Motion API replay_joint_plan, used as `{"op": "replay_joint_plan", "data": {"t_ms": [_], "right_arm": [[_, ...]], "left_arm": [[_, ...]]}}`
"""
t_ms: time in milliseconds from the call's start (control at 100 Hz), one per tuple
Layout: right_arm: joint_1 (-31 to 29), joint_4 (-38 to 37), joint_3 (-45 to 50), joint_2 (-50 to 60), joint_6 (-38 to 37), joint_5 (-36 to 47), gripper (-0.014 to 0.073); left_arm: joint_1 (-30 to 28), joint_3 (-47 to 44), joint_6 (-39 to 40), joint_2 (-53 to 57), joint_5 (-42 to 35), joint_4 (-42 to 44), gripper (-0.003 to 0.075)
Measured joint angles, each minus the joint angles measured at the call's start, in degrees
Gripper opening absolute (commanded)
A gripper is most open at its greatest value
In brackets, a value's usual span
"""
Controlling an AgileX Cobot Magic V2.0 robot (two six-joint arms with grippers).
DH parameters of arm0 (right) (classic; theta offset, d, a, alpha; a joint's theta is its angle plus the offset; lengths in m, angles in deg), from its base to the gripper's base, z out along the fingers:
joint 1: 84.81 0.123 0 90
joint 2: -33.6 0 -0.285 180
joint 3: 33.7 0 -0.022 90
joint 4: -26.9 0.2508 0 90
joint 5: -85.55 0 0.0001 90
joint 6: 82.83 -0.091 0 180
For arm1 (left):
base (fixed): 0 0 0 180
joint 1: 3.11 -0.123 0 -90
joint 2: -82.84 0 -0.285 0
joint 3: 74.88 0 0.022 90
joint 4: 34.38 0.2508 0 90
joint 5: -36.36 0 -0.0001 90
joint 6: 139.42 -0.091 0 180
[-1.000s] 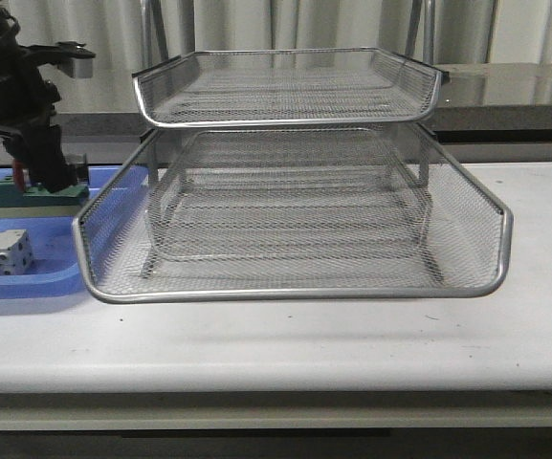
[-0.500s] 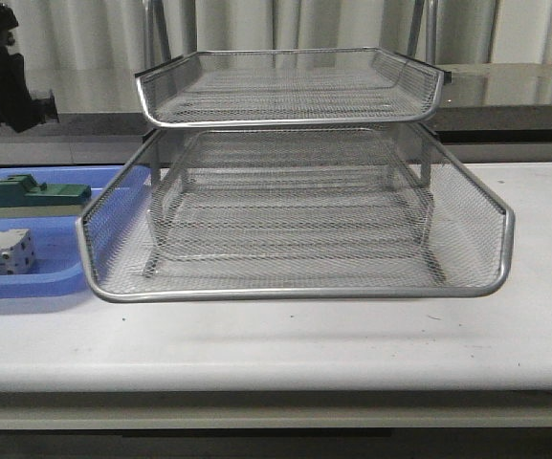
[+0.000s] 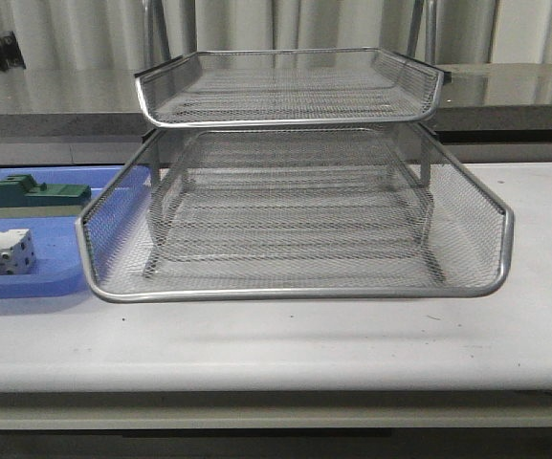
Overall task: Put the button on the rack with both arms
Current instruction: 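Lift the button with the left gripper and carry it over the pulled-out tray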
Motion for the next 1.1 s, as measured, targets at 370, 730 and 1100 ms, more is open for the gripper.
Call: {"op": "replay_joint_plan", "data": {"t_ms": [370, 730, 1100], "right_arm": [[0.00, 0.00, 0.00, 0.00, 0.00, 0.00, -0.0071], [0.00, 0.00, 0.00, 0.00, 0.00, 0.00, -0.0071], [0.00, 0.00, 0.00, 0.00, 0.00, 0.00, -0.0071]], "left_arm": [[12.37, -6.17, 0.09, 8.10, 0.10, -2.31, 0.0095], [27.08, -6.40, 0.22, 4.99, -0.57, -2.70, 0.0024], [31.04, -6.40, 0.37, -3.40, -8.36, -2.80, 0.0038]]}}
